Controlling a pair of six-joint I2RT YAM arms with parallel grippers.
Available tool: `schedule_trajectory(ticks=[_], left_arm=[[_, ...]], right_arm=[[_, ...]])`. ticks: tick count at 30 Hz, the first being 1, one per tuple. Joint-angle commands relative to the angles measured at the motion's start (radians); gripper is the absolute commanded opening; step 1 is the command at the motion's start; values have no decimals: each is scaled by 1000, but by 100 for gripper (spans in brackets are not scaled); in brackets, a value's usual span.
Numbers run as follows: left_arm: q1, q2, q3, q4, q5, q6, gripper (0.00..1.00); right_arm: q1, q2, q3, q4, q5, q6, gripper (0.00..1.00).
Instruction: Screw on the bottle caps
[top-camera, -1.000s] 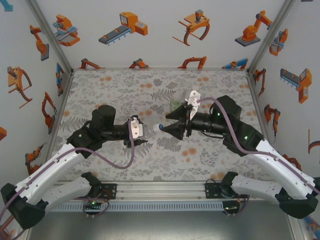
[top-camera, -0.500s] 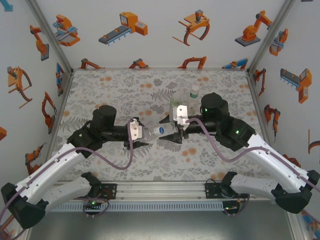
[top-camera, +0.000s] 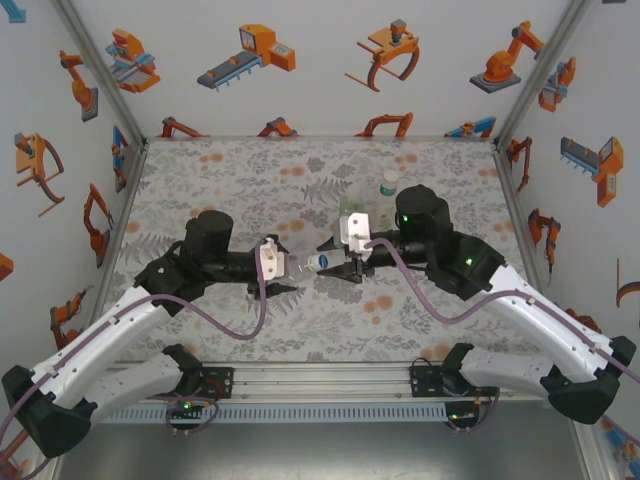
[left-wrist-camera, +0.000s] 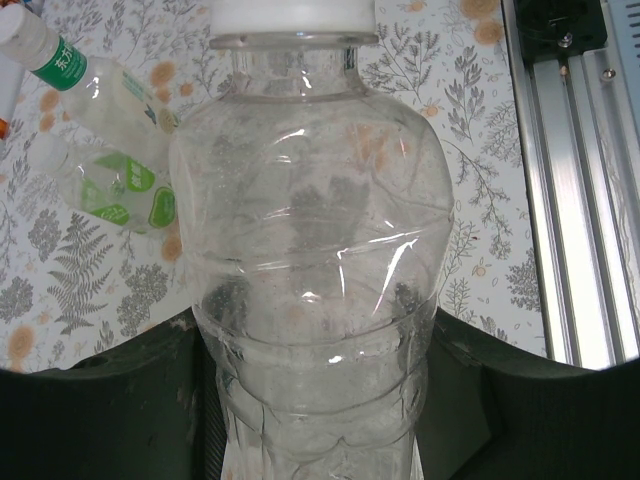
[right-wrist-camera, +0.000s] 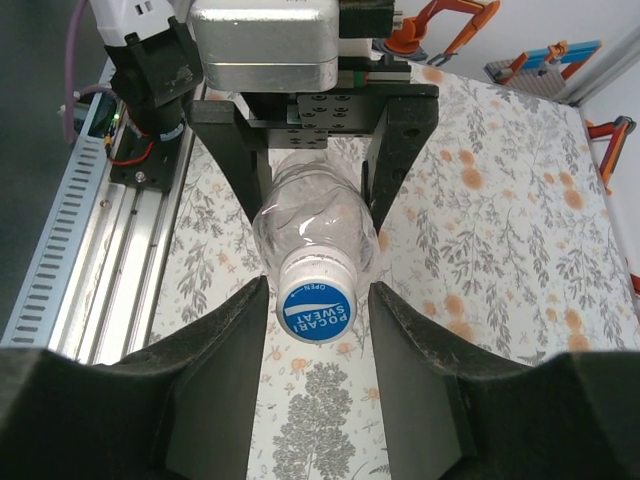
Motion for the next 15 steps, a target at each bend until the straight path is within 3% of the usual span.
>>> schedule_trajectory(ticks=[1,6,12,15], left_arm=[[-4,0,29,-10,31,17,0],[-4,0,29,-10,29,18,0],[-4,1,30,-10,24,17,0],[-5,4,30,-8,6,13,0]], right_arm=[[4,5,21,-14,-13,-22,44],[4,7,24,-20,-8,-28,43],[4,0,16,-5,-2,-26,24],[5,-2,2,6,8,-15,20]])
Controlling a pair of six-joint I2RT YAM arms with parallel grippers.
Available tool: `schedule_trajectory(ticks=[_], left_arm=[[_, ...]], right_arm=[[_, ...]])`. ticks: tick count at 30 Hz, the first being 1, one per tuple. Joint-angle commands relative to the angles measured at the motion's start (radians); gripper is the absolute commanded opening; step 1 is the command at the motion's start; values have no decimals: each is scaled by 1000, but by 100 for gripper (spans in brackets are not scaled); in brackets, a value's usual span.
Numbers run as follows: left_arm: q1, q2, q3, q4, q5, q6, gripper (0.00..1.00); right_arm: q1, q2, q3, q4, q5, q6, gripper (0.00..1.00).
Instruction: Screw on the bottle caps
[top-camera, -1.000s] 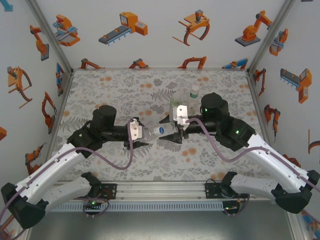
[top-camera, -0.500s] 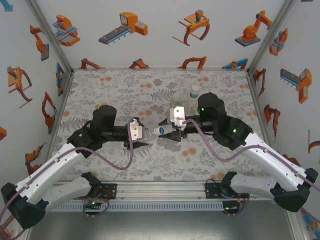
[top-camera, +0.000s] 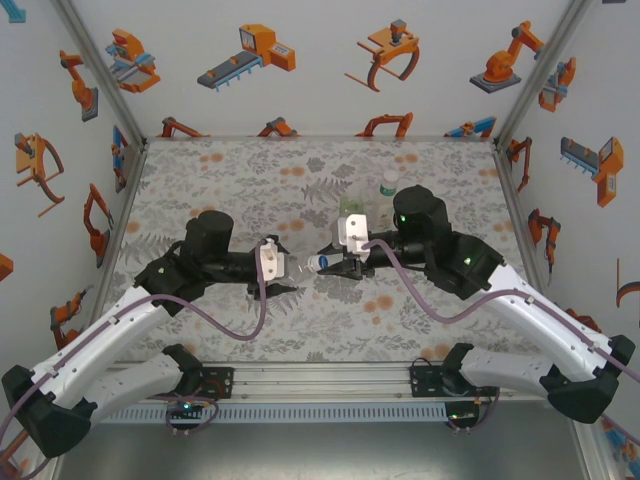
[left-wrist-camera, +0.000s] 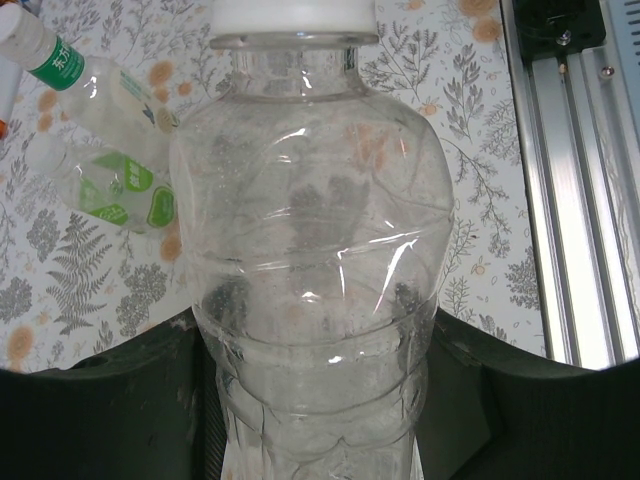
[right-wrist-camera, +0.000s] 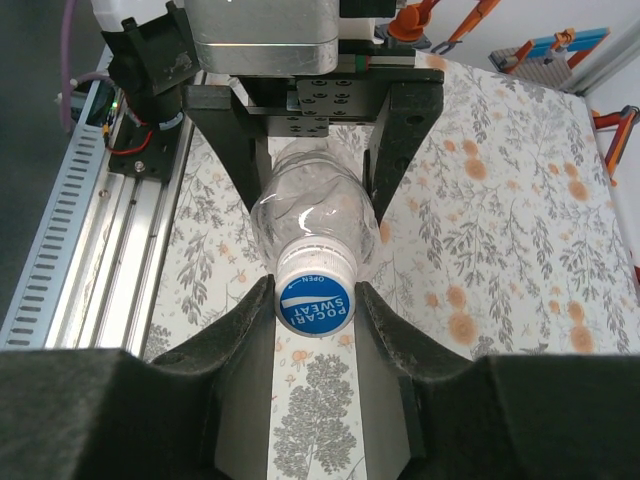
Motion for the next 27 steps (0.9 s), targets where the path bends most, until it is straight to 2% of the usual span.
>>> schedule_trajectory(ticks=[1,5,7,10,17,22,24,27], left_arm=[[-4,3,30,-1,-5,8,0],[-4,2,27,13,-78,-5,0],[-3,-2,23,23,-112,-9,0],[-4,-13,11,43,-137,-15,0],[-2,-17,4,63,-179,-25,0],[0,-19,-1,75,-203,-31,0],[0,-17,-2,78,-209,-34,0],[0,-14,-2,81,-209,-37,0]], right_arm=[[6,-8,-9,41,12,24,18],[5,-11,-49,134,57,160,12],[5,-19,-90,228,105,282,6],[5,-34,-151,363,208,516,0],[6,-50,-254,525,373,1057,0],[5,-54,-281,436,537,1500,0],[6,-55,-283,418,541,1591,0],[7,-54,-262,373,540,1604,0]])
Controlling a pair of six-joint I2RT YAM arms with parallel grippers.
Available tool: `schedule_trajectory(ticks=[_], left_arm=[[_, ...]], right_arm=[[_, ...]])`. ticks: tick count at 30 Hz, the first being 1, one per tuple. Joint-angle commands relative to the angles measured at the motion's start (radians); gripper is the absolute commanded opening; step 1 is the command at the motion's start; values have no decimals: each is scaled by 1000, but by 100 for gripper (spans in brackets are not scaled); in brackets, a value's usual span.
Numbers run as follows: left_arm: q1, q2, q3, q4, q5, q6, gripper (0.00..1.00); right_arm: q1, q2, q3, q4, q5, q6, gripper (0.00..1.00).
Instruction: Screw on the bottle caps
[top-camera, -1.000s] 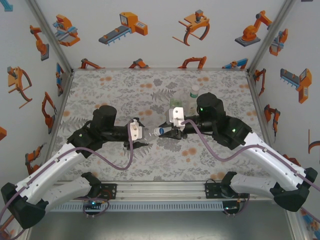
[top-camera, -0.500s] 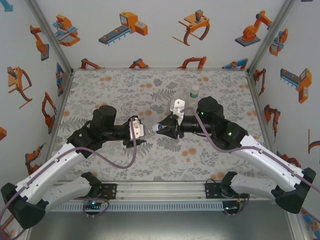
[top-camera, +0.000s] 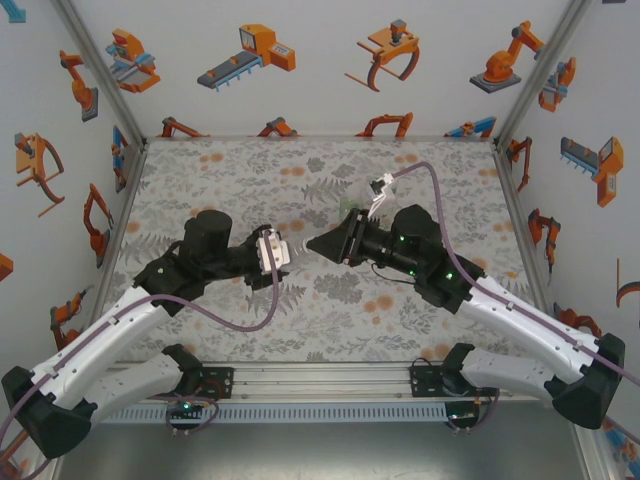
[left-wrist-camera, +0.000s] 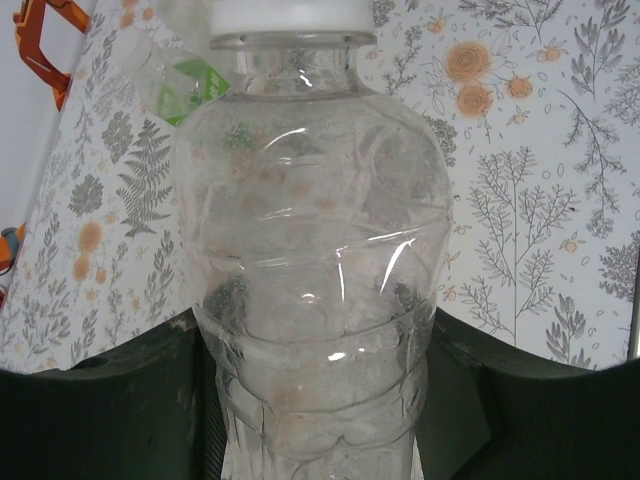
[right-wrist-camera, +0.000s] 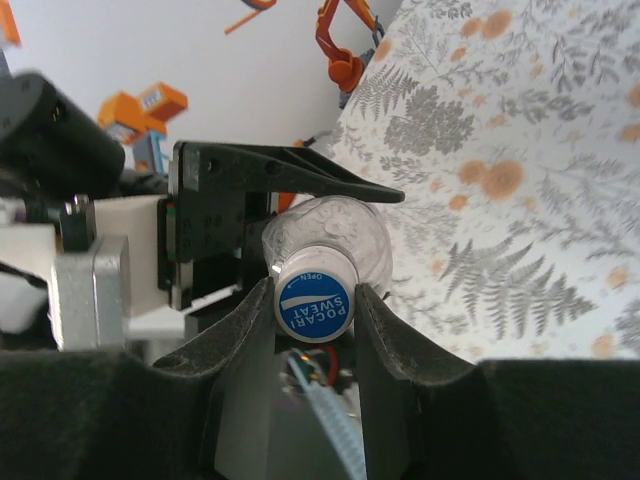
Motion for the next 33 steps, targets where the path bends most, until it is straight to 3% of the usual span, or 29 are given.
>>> schedule_trajectory(ticks=[1,6,10,15,17,22,33], left_arm=[[-5,-9,0,64,35,-8,0],[-5,-6,0,63,37,-10,0],[-6,-9,0,61,47,-7,0],[-5,-8,1,54,82,-2,0],[-5,-10,2,52,100,2,0],[-5,-14,3,40,161,12,0],[-5,-9,18,3,292,36,0]], right_arm=[[6,-6,26,-72,62,187,0],[6,-8,39,-80,56,167,10],[6,-4,65,-79,33,61,23],[5,-12,141,-147,-2,-150,51],[5,-14,174,-176,-26,-247,57],[5,-37,200,-178,-107,-537,58],[4,-38,254,-344,-508,-1243,52]])
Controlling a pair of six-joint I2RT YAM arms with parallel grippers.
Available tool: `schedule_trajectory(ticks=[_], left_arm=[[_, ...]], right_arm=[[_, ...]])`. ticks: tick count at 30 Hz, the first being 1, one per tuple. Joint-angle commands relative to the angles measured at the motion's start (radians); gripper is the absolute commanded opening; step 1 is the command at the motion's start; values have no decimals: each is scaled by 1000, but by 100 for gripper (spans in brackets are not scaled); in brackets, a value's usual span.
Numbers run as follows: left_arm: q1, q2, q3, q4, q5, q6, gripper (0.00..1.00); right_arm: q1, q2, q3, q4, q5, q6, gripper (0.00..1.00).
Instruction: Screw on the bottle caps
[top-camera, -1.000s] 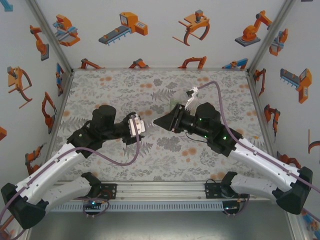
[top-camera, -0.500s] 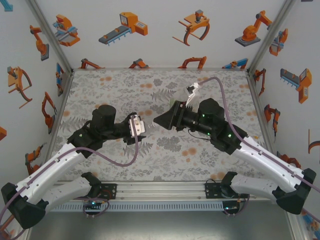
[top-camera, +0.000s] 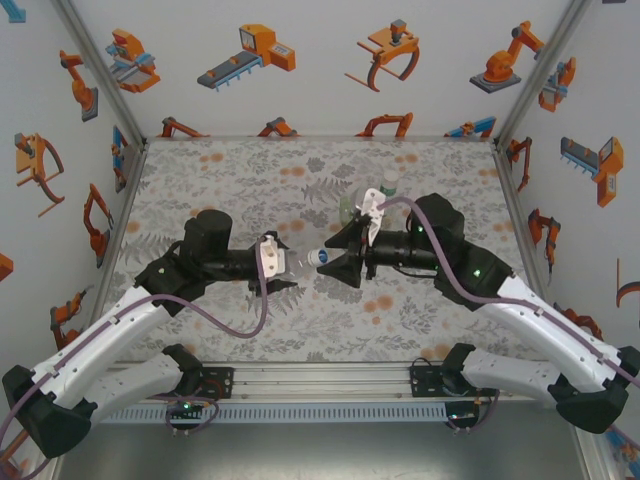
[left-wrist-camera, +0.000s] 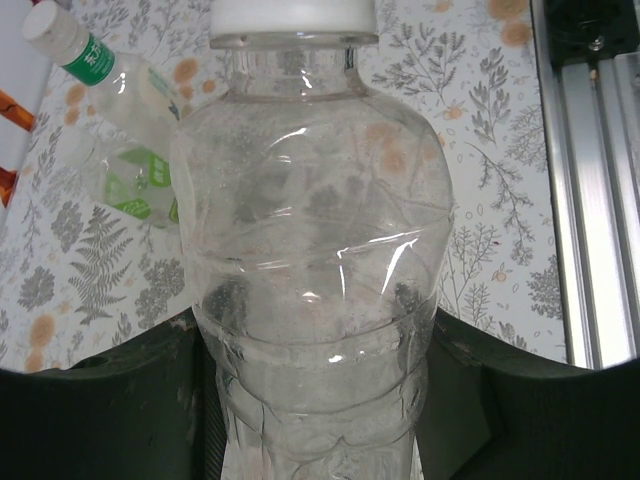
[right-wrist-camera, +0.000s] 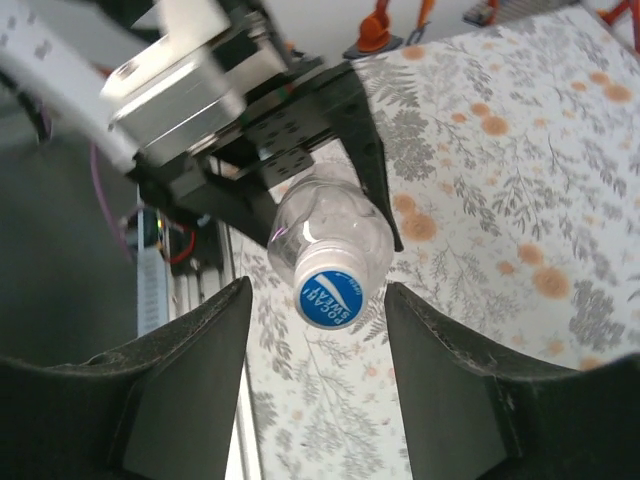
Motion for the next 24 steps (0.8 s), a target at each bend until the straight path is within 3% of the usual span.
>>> schedule_trajectory(ticks=[1,4,15,24], left_arm=[[-1,-10,23,-24,77,26,0],[-2,-8,27,-28,81,27,0],[-2,-14,29,-33,94,29,0],[-2,-10,31,-36,90,29,0]], right_arm=[[-1,3,66,-96,-161,-320,53],[0,28,108,-156,-173,-411,53],[0,98,160,-221,-199,-489,53],[1,87,139,-198,-177,-489,43]])
